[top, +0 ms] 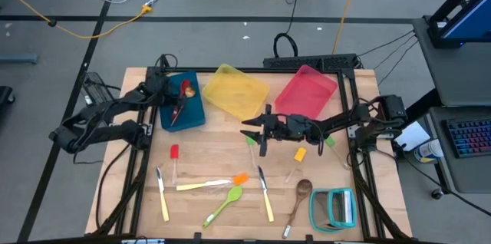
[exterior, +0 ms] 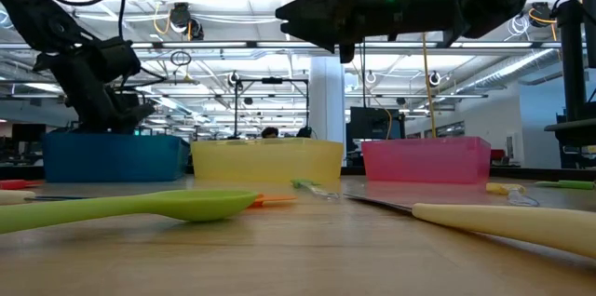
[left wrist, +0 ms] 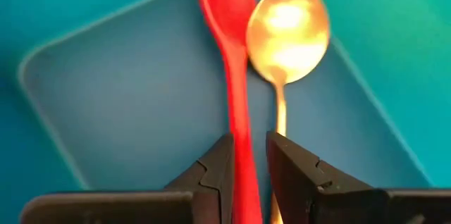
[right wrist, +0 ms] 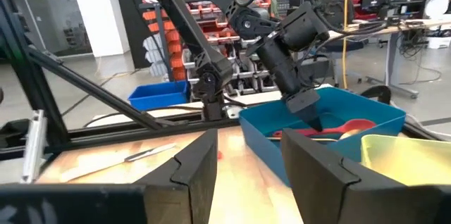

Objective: Pick & Place Kitchen Items
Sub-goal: Put the red serving spoon into the blue bin, then put the wooden serving spoon into the blue bin

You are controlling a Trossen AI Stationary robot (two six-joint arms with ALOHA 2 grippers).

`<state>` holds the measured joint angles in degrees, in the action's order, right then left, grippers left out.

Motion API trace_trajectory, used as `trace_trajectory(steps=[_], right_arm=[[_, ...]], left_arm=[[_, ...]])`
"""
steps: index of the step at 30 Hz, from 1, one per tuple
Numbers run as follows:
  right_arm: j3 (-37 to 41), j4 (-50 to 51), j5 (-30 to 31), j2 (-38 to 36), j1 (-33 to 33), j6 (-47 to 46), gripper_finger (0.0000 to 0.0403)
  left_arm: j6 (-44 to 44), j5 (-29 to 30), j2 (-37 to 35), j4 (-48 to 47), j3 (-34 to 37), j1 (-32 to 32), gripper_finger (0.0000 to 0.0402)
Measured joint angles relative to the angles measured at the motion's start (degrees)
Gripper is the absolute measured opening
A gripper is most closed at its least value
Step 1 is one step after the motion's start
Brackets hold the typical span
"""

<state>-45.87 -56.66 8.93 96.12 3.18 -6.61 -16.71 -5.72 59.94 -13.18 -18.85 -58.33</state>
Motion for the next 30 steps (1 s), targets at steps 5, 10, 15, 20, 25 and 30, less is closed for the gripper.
trace_trajectory(steps=[5,10,15,20,25,30], right_arm=[[0.00,0.01,0.00,0.00,1.56,-0.24,0.0148],[0.00,0.02,0.00,0.00,3.15,-0.24,0.0148],[0.00,0.01,0.08,0.00,4.34,-0.25,0.0146],[-0.02,2.03,0.06,-0.02,5.27,-3.49,0.0145],[-0.02,7.09,-0.01,-0.02,6.20,-7.13,0.0145],[-0.02,11.19,-0.16,-0.02,6.75,-10.25,0.0145]], left_arm=[[-1.45,-0.06,-3.35,1.22,-0.07,1.93,0.0086],[-2.09,-1.97,-7.00,7.24,-0.09,4.50,0.0086],[-2.11,-9.68,-9.71,16.39,-0.09,8.92,0.0086],[-0.89,-13.95,-10.52,25.27,-0.11,15.26,0.0086],[5.64,-15.78,-10.51,31.25,-0.11,22.96,0.0086],[9.57,-15.78,-10.49,36.35,-0.11,28.30,0.0086]])
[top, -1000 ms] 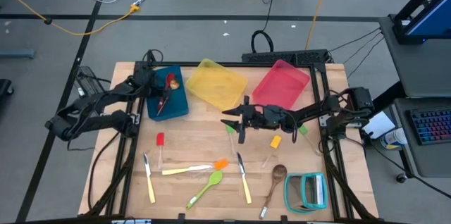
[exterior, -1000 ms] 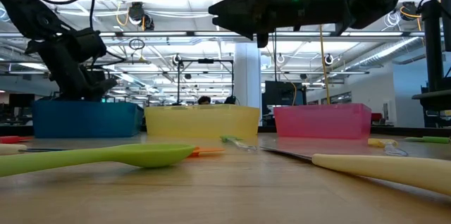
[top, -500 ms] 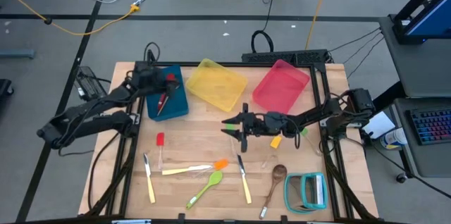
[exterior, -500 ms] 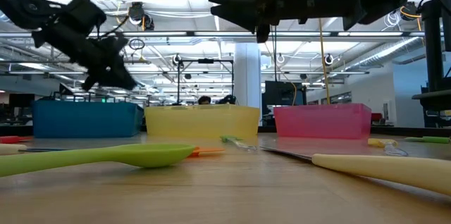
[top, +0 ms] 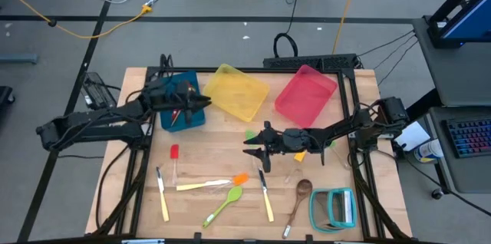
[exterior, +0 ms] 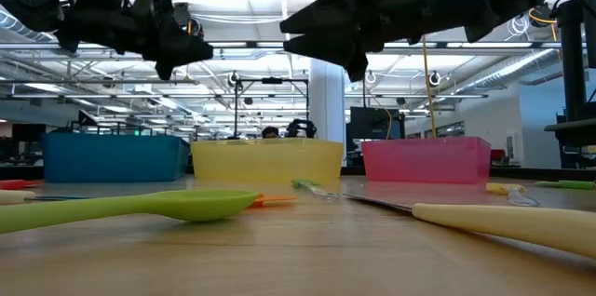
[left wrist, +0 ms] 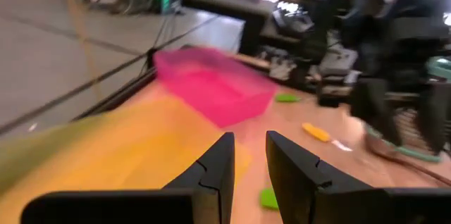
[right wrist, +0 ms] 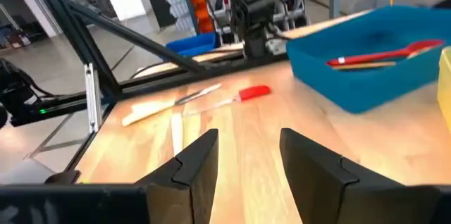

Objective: Pick & Place Kitchen Items
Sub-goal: Put the wooden serving spoon into the blue bin

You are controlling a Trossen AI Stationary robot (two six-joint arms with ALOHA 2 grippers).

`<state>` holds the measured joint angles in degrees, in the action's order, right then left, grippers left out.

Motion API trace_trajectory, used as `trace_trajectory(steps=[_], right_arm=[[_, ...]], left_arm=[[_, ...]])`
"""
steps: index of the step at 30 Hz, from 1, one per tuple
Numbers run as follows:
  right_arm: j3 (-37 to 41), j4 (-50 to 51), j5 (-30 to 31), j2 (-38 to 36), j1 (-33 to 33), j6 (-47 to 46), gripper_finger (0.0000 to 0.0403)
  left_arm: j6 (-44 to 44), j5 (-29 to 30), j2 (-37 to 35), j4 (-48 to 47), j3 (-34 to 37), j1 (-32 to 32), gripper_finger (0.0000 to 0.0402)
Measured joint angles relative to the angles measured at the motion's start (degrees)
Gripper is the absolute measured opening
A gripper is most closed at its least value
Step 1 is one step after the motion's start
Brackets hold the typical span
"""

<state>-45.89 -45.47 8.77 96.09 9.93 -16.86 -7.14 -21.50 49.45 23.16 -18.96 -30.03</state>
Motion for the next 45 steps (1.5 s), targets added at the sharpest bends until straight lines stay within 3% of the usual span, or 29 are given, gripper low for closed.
trace_trajectory(steps=[2,15,18,23,31,45], right_arm=[[0.00,1.94,-1.36,-0.02,0.34,-0.96,0.0144],[0.02,12.20,-30.62,-1.29,1.90,-12.74,0.0143],[0.00,20.00,-32.83,-4.19,2.06,-14.49,0.0143],[-0.02,38.88,-26.30,-12.00,2.52,-17.40,0.0143],[0.00,69.09,-14.32,-20.71,7.89,-38.99,0.0143],[0.09,79.05,-6.25,-21.53,19.26,-55.49,0.0143]], left_arm=[[0.91,0.26,0.02,1.12,0.00,1.30,0.0086],[2.18,2.65,0.02,0.94,0.00,2.54,0.0086],[2.16,2.67,0.02,0.90,0.00,2.54,0.0086],[1.62,2.67,0.02,0.56,0.00,2.54,0.0085],[0.56,2.65,0.02,-0.03,0.00,2.54,0.0086],[-0.53,2.64,0.04,-1.10,0.00,2.54,0.0085]])
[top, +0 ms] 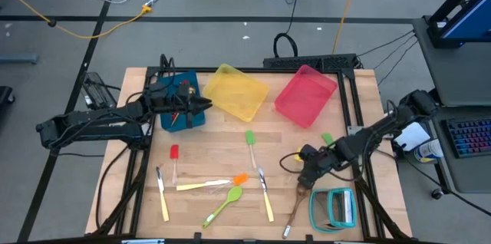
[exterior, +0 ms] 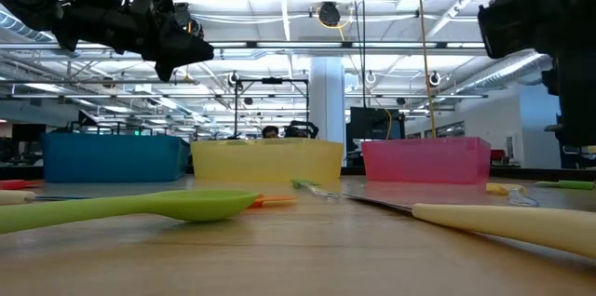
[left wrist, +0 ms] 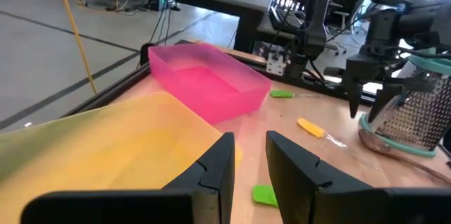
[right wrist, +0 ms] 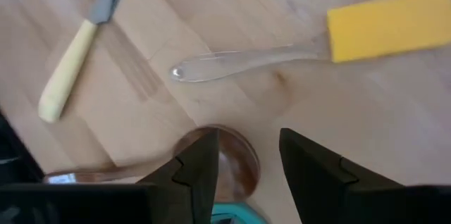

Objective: Pick & Place Kitchen Items
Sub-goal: Put the wooden serving spoon into the blue bin

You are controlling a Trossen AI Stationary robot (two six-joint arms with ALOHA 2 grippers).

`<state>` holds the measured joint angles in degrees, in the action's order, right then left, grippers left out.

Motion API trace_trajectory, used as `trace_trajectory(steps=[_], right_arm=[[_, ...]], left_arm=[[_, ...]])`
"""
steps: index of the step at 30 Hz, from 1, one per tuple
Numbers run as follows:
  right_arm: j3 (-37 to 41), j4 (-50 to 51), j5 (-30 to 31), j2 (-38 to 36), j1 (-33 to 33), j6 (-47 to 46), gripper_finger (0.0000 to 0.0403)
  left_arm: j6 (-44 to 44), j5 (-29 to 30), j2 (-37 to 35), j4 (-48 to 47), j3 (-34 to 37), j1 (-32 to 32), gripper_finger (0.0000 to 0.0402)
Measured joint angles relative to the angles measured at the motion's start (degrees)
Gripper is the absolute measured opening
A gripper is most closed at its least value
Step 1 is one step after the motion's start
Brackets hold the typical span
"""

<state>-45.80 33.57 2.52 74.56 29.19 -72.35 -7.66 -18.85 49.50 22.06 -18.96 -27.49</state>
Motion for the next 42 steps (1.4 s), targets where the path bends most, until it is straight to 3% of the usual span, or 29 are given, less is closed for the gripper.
trace_trajectory(steps=[9,18,29,34,42], right_arm=[[3.20,-2.68,3.44,0.74,5.40,-2.88,0.0143],[15.62,-26.14,3.55,0.83,9.53,-7.79,0.0143],[17.73,-29.14,3.76,0.79,9.58,-3.17,0.0140],[17.77,-29.21,5.10,0.87,9.56,0.60,0.0107],[17.79,-29.46,5.95,0.83,9.51,6.26,0.0009]], left_arm=[[1.98,0.00,0.00,0.73,0.00,0.00,0.0086],[3.50,0.00,0.00,2.33,0.02,-0.02,0.0086],[2.46,-0.02,0.00,2.18,0.02,-0.02,0.0086],[1.14,-0.02,0.00,2.03,0.02,-0.02,0.0086],[0.88,-0.02,0.00,1.97,0.02,-0.02,0.0086]])
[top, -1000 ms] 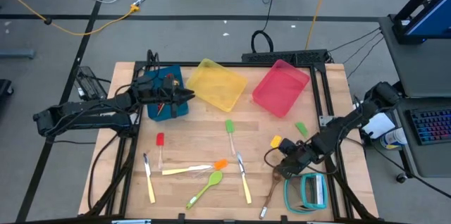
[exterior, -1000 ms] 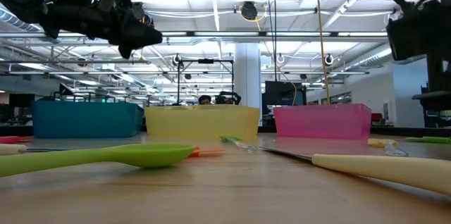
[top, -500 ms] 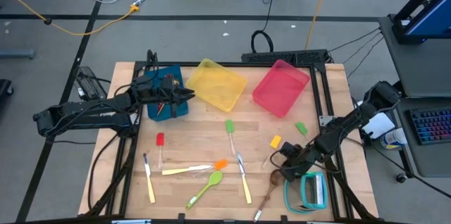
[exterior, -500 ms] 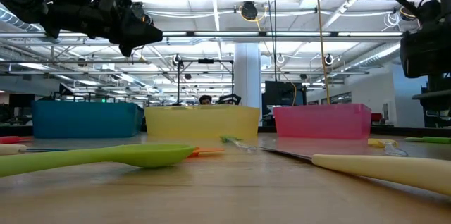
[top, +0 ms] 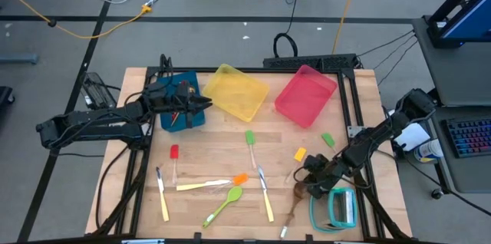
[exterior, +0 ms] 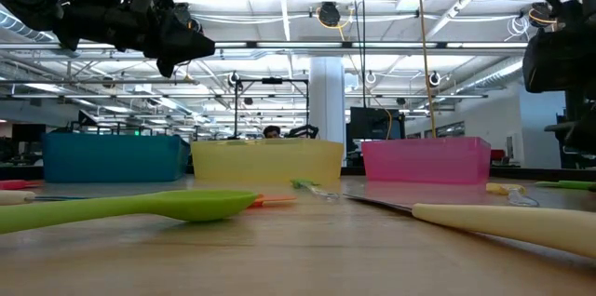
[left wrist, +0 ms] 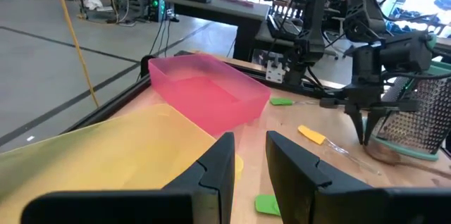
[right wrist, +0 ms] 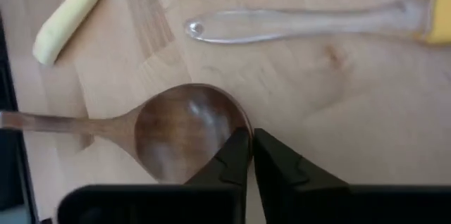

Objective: Pick & Place Kitchen Items
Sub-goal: Put the wooden serving spoon into the blue bin

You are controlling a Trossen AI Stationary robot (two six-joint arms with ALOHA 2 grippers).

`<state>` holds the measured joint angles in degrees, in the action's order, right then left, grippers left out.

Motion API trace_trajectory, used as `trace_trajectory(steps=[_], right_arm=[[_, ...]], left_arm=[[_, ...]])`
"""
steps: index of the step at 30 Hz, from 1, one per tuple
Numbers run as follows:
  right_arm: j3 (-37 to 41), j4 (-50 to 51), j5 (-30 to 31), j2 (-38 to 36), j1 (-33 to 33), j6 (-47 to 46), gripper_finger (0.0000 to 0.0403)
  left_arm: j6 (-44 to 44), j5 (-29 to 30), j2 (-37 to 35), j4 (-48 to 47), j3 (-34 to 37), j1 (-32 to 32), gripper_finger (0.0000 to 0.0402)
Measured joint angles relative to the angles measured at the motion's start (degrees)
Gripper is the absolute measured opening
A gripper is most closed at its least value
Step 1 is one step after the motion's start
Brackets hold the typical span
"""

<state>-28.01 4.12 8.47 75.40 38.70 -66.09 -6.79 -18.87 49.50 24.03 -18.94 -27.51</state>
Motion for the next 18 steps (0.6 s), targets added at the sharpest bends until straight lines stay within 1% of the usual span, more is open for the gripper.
trace_trajectory(steps=[4,7,10,13,18], right_arm=[[0.01,-0.23,4.17,0.02,-0.03,2.87,0.0013],[0.02,-1.15,6.40,0.02,-0.11,5.86,0.0007],[0.02,-2.28,8.50,0.04,-0.52,9.50,0.0004],[0.02,-3.46,11.98,0.04,-1.54,13.49,0.0003],[0.02,-5.13,14.50,0.04,-3.84,19.67,0.0003]], left_arm=[[0.05,0.00,0.00,-0.02,0.00,0.00,0.0086],[0.07,0.00,0.00,0.00,0.00,0.00,0.0086],[0.08,0.00,0.00,-0.01,0.00,0.00,0.0086],[0.09,0.00,0.00,-0.01,0.00,0.00,0.0086],[0.11,0.00,0.00,0.00,0.00,0.00,0.0086]])
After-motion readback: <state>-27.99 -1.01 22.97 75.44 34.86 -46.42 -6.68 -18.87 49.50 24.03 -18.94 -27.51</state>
